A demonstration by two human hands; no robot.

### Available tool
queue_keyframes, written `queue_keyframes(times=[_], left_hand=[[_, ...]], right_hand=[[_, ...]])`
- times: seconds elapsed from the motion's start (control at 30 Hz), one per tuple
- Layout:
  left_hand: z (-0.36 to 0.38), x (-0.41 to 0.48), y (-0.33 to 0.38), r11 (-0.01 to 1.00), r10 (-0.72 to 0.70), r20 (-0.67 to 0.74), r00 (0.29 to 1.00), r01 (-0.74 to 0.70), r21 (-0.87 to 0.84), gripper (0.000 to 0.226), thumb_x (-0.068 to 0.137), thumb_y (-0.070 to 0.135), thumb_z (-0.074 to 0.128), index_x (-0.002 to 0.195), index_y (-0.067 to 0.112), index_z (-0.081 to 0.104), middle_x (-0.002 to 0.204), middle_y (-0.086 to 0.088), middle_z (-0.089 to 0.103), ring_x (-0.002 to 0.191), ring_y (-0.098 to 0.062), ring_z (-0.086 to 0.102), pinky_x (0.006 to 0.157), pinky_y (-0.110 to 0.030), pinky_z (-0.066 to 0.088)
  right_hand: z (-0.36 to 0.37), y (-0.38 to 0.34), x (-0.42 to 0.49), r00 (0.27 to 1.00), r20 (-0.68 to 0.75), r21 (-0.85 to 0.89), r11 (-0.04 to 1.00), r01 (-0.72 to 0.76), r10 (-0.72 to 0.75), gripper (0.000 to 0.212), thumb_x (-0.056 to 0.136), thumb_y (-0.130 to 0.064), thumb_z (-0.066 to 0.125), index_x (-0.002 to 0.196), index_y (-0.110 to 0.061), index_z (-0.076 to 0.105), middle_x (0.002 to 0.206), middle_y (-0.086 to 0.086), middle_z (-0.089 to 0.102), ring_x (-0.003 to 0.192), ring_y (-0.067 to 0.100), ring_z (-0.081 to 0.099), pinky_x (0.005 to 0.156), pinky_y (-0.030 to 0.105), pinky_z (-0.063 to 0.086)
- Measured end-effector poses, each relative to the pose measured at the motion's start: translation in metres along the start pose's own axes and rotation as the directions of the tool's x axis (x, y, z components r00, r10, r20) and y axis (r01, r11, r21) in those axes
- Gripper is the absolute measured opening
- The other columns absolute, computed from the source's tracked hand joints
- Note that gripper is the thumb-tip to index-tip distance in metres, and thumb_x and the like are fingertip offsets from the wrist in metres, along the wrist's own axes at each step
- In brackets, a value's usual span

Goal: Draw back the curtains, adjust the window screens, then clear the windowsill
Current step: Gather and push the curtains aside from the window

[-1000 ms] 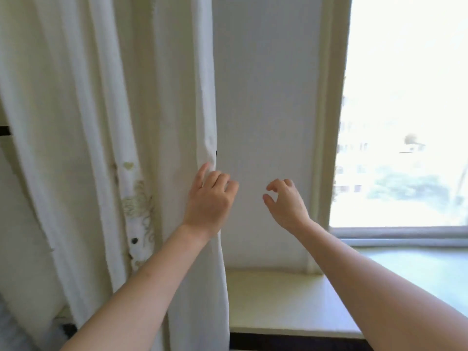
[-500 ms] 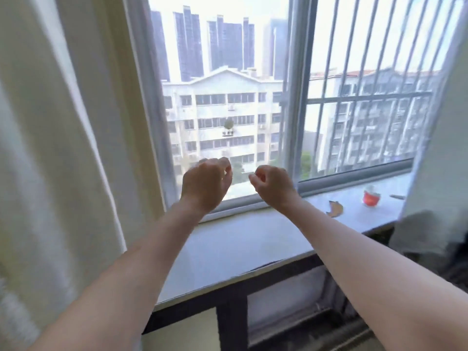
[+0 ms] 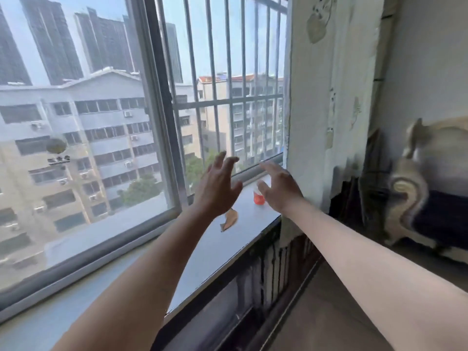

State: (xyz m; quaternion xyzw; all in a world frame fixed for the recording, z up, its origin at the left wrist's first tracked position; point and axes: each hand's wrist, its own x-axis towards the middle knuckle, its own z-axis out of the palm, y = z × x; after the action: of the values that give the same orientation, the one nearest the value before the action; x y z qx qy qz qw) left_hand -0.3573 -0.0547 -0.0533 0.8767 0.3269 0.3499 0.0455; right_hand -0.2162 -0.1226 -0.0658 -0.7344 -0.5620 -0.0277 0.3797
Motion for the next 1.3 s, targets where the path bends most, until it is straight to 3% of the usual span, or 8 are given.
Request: queue_keyframes(times=[0.37,0.5,0.63,0.9,1.0,1.07,1.17,1.3], left_hand=[[0.164,0.182,0.055,0.999,-0.043,0.129,0.991,0.038,0.036,0.071,0.090,0.024,0.049,0.147,0.024,0.008,0.153,-0.013,-0.023,0.142,-0.029,-0.019,0.114,-0.046,-0.007],[0.238,0.256,0.069,0.977,-0.175,0.180,0.968,0.193,-0.085,0.082,0.091,0.029,0.048,0.147,0.021,-0.011,0.151,-0.013,-0.030,0.141,-0.033,-0.019,0.114,-0.052,-0.001],[0.293,0.325,0.074,0.933,-0.234,0.004,0.972,0.225,-0.280,0.102,0.086,0.040,0.058,0.143,0.018,-0.023,0.155,-0.008,-0.019,0.145,-0.026,-0.004,0.113,-0.051,0.022],[0.379,0.446,0.087,0.941,-0.184,-0.117,0.976,0.141,-0.307,0.115,0.071,0.068,0.057,0.142,0.027,-0.023,0.157,0.006,-0.013,0.145,-0.016,-0.005,0.110,-0.051,0.028],[0.412,0.494,0.097,0.942,-0.176,-0.184,0.967,0.112,-0.315,0.113,0.074,0.057,0.061,0.142,0.028,-0.024,0.158,-0.001,0.010,0.136,-0.025,0.035,0.092,-0.050,0.046],[0.439,0.532,0.105,0.960,-0.161,-0.202,0.966,0.106,-0.261,0.099,0.085,0.035,0.056,0.143,0.023,-0.023,0.140,-0.016,0.045,0.104,-0.037,0.060,0.073,-0.042,0.047],[0.468,0.576,0.116,0.959,-0.145,-0.206,0.968,0.086,-0.271,0.079,0.090,0.015,0.043,0.146,0.017,-0.014,0.092,-0.026,0.064,0.064,-0.034,0.055,0.057,-0.037,0.037],[0.513,0.637,0.126,0.962,-0.081,-0.240,0.967,0.012,-0.273,0.066,0.090,0.010,0.035,0.147,0.019,0.003,0.083,-0.029,0.063,0.063,-0.040,0.056,0.054,-0.037,0.033]], right_hand=[[-0.036,0.169,0.134,0.979,0.020,-0.162,0.966,-0.199,0.205,0.054,0.095,-0.038,0.040,0.146,-0.036,0.022,0.159,-0.010,-0.005,0.146,0.026,-0.005,0.111,0.056,0.008],[-0.052,0.243,0.200,0.973,0.045,-0.113,0.969,-0.220,0.226,0.056,0.095,-0.042,0.042,0.145,-0.047,0.015,0.157,-0.014,-0.018,0.145,0.027,-0.015,0.110,0.062,0.005],[-0.067,0.302,0.267,0.972,0.094,-0.050,0.976,-0.213,0.217,0.069,0.092,-0.039,0.050,0.142,-0.055,0.005,0.155,-0.015,-0.023,0.145,0.026,-0.016,0.108,0.064,0.009],[-0.049,0.407,0.389,0.930,0.031,0.114,0.923,-0.368,0.367,0.105,0.086,-0.034,0.063,0.145,-0.026,-0.023,0.160,-0.004,-0.003,0.147,0.025,0.004,0.112,0.058,0.015],[-0.038,0.446,0.433,0.950,0.047,0.140,0.940,-0.312,0.309,0.096,0.087,-0.026,0.061,0.148,-0.025,-0.014,0.155,0.003,0.024,0.140,0.028,0.030,0.111,0.049,0.027],[-0.039,0.470,0.464,0.957,0.042,0.104,0.951,-0.290,0.287,0.075,0.088,-0.021,0.052,0.149,-0.027,0.009,0.140,0.005,0.049,0.126,0.031,0.047,0.105,0.045,0.037],[-0.048,0.496,0.501,0.978,0.027,-0.169,0.965,-0.199,0.206,0.040,0.088,-0.023,0.044,0.128,-0.022,0.045,0.114,0.008,0.063,0.113,0.031,0.054,0.091,0.036,0.037],[-0.051,0.548,0.557,0.871,-0.489,-0.347,0.925,-0.153,-0.040,0.022,0.076,-0.025,0.068,0.093,-0.016,0.058,0.105,0.007,0.055,0.100,0.031,0.047,0.077,0.036,0.034]])
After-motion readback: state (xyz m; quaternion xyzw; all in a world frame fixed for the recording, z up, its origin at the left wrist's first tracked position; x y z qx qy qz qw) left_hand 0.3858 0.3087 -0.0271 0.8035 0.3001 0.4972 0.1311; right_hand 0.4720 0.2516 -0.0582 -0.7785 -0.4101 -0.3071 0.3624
